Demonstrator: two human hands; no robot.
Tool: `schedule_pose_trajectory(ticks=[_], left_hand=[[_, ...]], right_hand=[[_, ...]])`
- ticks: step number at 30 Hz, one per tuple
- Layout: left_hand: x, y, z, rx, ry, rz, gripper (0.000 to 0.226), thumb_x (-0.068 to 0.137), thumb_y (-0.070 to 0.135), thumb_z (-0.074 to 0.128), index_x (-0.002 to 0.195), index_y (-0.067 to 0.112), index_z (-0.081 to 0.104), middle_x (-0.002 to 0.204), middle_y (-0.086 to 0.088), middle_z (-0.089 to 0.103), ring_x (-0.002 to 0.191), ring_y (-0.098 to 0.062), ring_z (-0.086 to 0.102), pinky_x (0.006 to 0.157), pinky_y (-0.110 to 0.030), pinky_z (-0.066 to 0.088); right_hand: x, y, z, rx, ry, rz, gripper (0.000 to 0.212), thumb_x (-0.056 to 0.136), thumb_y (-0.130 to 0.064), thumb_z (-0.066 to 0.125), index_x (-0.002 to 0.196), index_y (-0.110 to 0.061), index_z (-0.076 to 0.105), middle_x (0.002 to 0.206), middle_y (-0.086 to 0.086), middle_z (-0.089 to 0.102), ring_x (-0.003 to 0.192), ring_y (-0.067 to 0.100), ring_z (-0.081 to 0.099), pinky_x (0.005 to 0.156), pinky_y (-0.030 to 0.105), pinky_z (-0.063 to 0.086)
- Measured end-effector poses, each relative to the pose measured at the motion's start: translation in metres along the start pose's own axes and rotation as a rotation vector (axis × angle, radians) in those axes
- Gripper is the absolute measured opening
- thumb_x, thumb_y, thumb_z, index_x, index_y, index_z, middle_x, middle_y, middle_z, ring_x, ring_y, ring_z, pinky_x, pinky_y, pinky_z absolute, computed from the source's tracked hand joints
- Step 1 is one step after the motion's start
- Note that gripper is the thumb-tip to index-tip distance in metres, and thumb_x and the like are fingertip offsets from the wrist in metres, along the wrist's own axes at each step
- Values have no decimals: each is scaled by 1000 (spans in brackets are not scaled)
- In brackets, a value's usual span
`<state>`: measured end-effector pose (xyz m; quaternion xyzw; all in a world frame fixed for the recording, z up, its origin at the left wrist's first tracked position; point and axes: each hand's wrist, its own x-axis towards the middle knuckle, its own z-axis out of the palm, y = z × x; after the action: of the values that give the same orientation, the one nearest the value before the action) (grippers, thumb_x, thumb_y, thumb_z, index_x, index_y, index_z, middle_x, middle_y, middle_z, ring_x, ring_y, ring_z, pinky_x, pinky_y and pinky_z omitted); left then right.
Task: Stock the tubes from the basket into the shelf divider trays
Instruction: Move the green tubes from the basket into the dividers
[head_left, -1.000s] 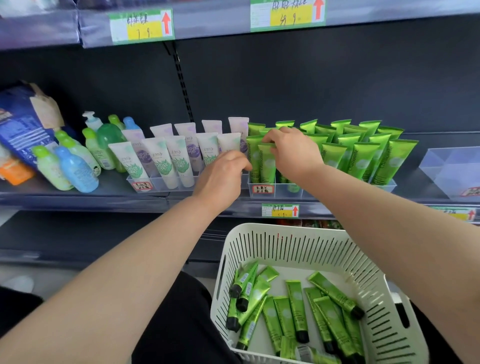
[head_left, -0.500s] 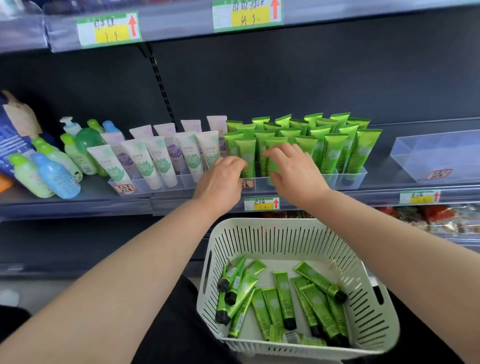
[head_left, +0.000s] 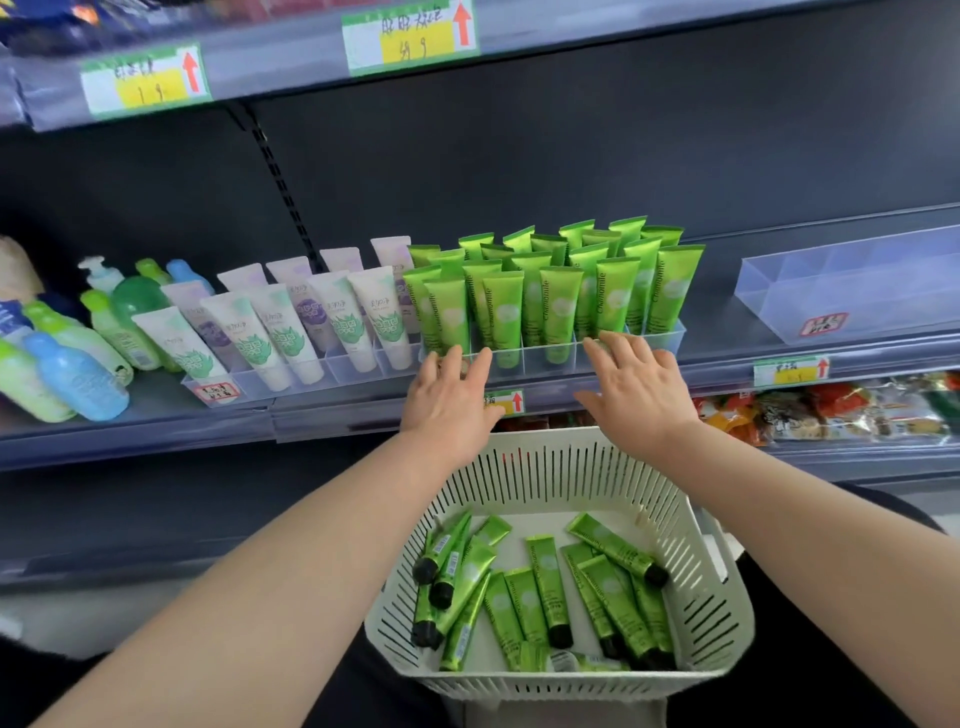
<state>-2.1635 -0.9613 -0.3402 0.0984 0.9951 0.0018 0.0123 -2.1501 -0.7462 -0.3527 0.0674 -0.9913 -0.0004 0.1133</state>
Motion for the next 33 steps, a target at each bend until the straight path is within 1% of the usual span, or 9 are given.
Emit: schedule_pose_trajectory(ticks=[4,8,13,18,23,29,33], left_hand=[[5,14,4,-8,-38,-20,74,98,56,35,155,24,-1,162,-12,1,147,-38,1,120,-47,11],[8,22,7,15,-40,-34,76,98,56,32,155,22,-5,162,-13,-4,147,-41,-4,120,-50,6],[11,25,12,64,-46,-49,79,98,59,31,154,20,-9,161,-14,-8,146,-42,-7,120,-51,7],[19,25,13,71,-38,-60,80,97,59,31,154,20,-9,161,-14,-9,147,-41,-7,120,-50,5],[26,28,15,58,-27,-57,82,97,60,34,154,19,-8,161,-14,-8,147,-41,-7,120,-49,5],[38,32,13,51,-39,-69,83,96,61,35,155,21,-8,162,-13,-8,147,-40,-7,120,-47,4],[50,33,8,50,-66,-65,83,96,62,34,155,22,-8,162,-11,-9,148,-38,-7,121,-46,4]], right_hand=[[-4,13,6,13,-37,38,69,96,-50,38,152,-16,15,155,3,22,142,22,18,109,41,25],[-3,19,8,10,-35,36,70,97,-49,38,152,-15,13,155,2,22,143,21,17,111,40,23],[3,18,9,-14,-50,50,69,97,-52,35,151,-14,16,151,3,25,139,23,22,109,40,25],[7,19,10,-36,-55,52,69,96,-53,36,151,-14,18,149,5,26,137,25,25,108,40,29],[14,21,13,-27,-57,58,70,96,-52,37,150,-13,16,149,5,26,137,24,24,108,39,30],[28,26,16,-13,-61,90,69,96,-52,37,150,-14,19,148,3,28,136,23,26,106,40,31],[40,32,17,5,-63,98,64,97,-48,36,149,-14,21,147,3,29,136,23,27,105,42,32]])
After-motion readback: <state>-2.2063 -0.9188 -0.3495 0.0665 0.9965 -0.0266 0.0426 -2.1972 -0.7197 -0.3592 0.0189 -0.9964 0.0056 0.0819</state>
